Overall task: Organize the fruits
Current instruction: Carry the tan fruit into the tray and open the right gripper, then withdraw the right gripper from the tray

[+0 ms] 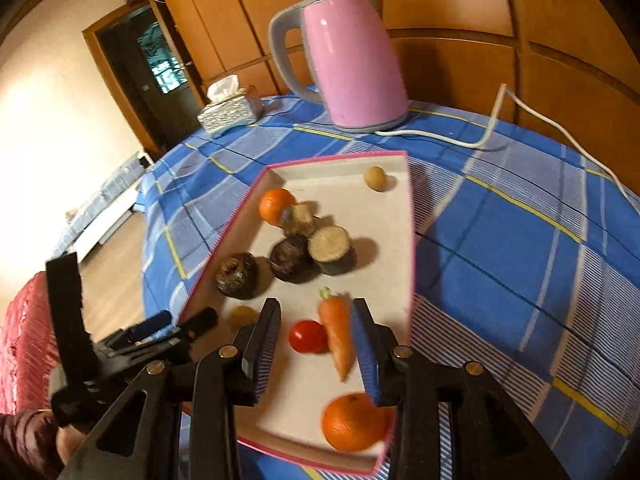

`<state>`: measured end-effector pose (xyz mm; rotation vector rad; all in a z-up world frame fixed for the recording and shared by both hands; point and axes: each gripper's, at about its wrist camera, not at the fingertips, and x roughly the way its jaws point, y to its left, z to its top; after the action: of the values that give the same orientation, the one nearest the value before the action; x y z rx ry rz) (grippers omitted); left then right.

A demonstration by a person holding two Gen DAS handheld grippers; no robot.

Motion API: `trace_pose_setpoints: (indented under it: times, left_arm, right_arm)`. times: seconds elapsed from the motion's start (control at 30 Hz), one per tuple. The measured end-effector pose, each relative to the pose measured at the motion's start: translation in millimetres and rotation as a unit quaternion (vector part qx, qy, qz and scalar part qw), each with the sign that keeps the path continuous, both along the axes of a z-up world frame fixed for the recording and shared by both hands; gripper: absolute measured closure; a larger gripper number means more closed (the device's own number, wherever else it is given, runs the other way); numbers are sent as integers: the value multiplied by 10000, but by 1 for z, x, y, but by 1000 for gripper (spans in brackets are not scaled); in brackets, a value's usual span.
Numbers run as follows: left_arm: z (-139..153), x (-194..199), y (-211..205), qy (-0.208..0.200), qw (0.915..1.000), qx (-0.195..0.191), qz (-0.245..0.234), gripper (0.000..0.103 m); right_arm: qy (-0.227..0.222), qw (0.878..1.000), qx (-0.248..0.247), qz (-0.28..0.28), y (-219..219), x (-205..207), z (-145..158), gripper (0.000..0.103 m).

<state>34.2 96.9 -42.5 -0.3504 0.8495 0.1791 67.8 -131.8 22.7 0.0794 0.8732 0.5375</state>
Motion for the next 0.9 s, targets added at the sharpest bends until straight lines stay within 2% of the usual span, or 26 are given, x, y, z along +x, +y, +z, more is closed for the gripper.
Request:
trace_pose_setpoints:
  times: [0.33, 0.9]
  left_arm:
    - [6, -5, -5, -75, 9999, 112, -73, 17]
    - [23, -20, -17, -381, 9983, 338, -293, 15]
  right_arm:
    - [-284, 9971, -431, -553, -22, -22, -2, 66]
    - [-571, 9874, -861, -1197, -36, -42, -5, 64]
